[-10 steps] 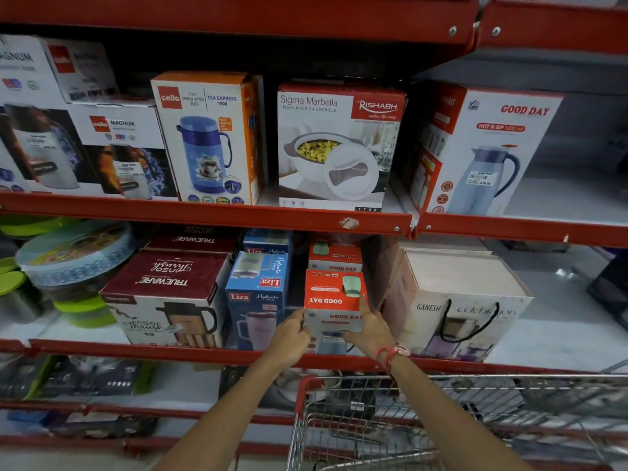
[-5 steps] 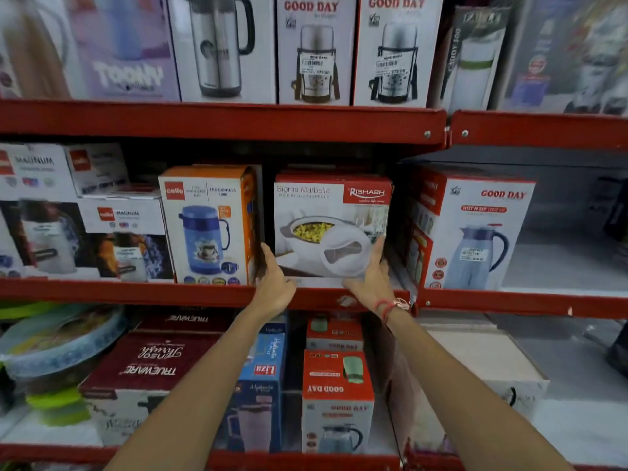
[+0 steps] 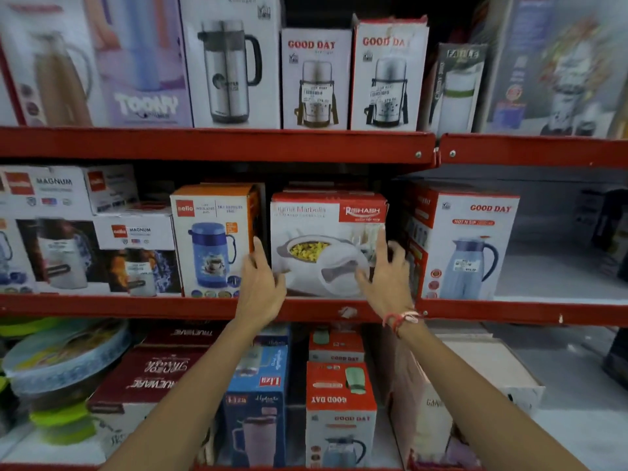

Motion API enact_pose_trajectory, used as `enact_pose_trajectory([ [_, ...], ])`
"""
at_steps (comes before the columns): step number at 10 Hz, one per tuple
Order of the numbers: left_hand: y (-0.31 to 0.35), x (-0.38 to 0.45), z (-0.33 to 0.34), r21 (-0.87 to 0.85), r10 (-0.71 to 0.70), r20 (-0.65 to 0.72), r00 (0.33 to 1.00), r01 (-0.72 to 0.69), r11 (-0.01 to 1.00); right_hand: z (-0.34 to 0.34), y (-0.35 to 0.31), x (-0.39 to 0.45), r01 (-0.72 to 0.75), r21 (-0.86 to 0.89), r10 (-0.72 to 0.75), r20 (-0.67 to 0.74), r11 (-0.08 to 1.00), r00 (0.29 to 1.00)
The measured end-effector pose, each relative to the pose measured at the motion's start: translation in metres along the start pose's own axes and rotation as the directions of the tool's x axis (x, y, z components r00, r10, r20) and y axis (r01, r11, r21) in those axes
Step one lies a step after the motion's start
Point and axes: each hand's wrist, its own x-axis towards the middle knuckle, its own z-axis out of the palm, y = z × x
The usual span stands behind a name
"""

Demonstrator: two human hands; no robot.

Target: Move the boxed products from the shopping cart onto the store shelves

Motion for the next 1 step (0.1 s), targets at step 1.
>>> enact_pose_trajectory([
  [1, 0.0412, 0.0288, -0.0458, 0.183, 0.312, -0.416, 0.854, -0.257, 0.949, -0.0372, -0.0326, 0.0326, 0.257, -0.075, -0.266, -0.368, 0.963, 0.891],
])
